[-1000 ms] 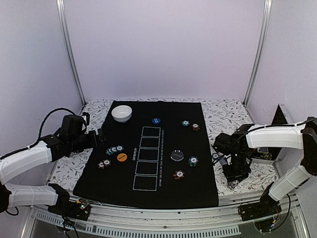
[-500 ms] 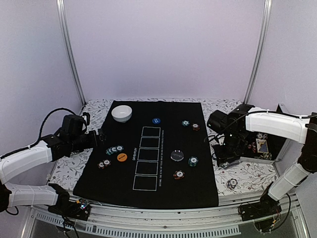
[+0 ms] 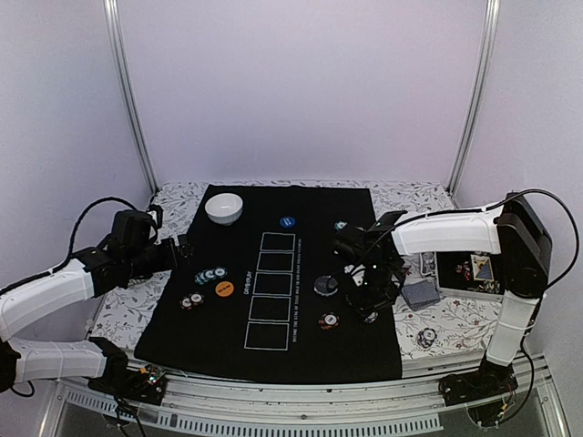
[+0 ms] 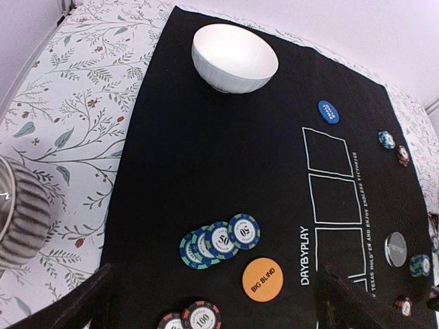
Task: Distribute texas hold em gaming equipment
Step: Place the poker chips pile in the dealer area, then pick up the pile of poker chips from the center of the board.
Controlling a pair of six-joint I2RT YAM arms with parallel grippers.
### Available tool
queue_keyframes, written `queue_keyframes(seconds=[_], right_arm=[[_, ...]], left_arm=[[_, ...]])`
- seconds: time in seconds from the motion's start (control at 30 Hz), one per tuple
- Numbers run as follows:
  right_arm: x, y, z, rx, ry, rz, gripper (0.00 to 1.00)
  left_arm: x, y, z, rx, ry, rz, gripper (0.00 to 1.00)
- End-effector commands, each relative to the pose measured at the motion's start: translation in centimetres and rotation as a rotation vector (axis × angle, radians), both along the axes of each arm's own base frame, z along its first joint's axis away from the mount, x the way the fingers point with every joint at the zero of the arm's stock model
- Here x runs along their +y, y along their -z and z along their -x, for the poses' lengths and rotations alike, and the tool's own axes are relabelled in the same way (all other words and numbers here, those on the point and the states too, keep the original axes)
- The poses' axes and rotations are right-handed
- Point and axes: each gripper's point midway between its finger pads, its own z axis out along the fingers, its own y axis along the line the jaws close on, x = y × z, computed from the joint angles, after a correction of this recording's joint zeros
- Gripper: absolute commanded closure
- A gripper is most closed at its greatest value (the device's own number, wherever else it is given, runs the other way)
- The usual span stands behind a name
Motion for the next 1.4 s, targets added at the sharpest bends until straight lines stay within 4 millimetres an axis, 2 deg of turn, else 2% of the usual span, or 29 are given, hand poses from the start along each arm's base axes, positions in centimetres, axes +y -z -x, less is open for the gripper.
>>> queue_keyframes(seconds=[0.0, 0.23, 0.3, 0.33, 0.4, 0.53, 0.63, 0.8, 0.87, 0.9, 0.93, 1.03, 1.1, 1.17, 1.37], right_arm=[[1.3, 0.9, 0.1, 0.007, -0.009, -0.057, 0.98], [1.4, 2.4, 0.1, 0.021, -0.009, -0.04, 0.95], [1.2, 2.4, 0.0, 0.017, -0.006, -0.028, 0.86], [1.0, 2.4, 0.0, 0.016, -0.004, -0.02, 0.74], [0.7, 2.4, 0.1, 0.016, -0.003, 0.001, 0.58], [0.3, 1.9, 0.0, 0.005, -0.002, 0.02, 0.39], [0.5, 1.0, -0.2, -0.011, -0.003, 0.014, 0.29], [0.0, -1.4, -0.2, -0.042, 0.004, 0.003, 0.21], [-1.2, -2.5, 0.2, -0.056, 0.019, 0.017, 0.13], [-2.2, -3.0, 0.5, -0.063, 0.031, 0.036, 0.04], [-3.3, -3.3, 0.9, -0.064, 0.058, 0.057, 0.0], [-7.3, -3.5, 2.7, -0.042, 0.149, 0.107, 0.01], [-10.1, -2.7, 3.9, -0.012, 0.225, 0.126, 0.01], [-11.8, -1.9, 4.9, 0.015, 0.293, 0.112, 0.01], [-14.3, 0.0, 5.5, 0.039, 0.387, 0.12, 0.01]], left_arm=[[-0.3, -0.7, -0.3, -0.017, 0.011, -0.015, 0.02], [-0.4, -0.9, -0.4, -0.021, 0.014, -0.016, 0.02], [-0.3, -1.0, -0.4, -0.024, 0.013, -0.016, 0.02], [-0.3, -1.1, -0.3, -0.027, 0.011, -0.016, 0.02], [-0.2, -1.1, -0.4, -0.026, 0.009, -0.017, 0.02], [-0.2, -1.0, -0.4, -0.024, 0.01, -0.017, 0.02], [-0.3, -0.9, -0.3, -0.021, 0.012, -0.016, 0.02], [-0.3, -1.0, -0.3, -0.024, 0.013, -0.017, 0.02], [-0.2, -0.9, -0.3, -0.022, 0.012, -0.019, 0.02], [-0.2, -0.9, -0.2, -0.023, 0.012, -0.019, 0.02], [-0.2, -0.8, -0.2, -0.021, 0.011, -0.019, 0.02], [-0.1, -0.7, -0.2, -0.022, 0.009, -0.018, 0.02], [-0.2, -0.7, -0.2, -0.025, 0.012, -0.017, 0.02], [-0.4, -0.8, -0.4, -0.027, 0.017, -0.013, 0.02], [-0.8, -1.1, -0.7, -0.033, 0.033, -0.011, 0.02]])
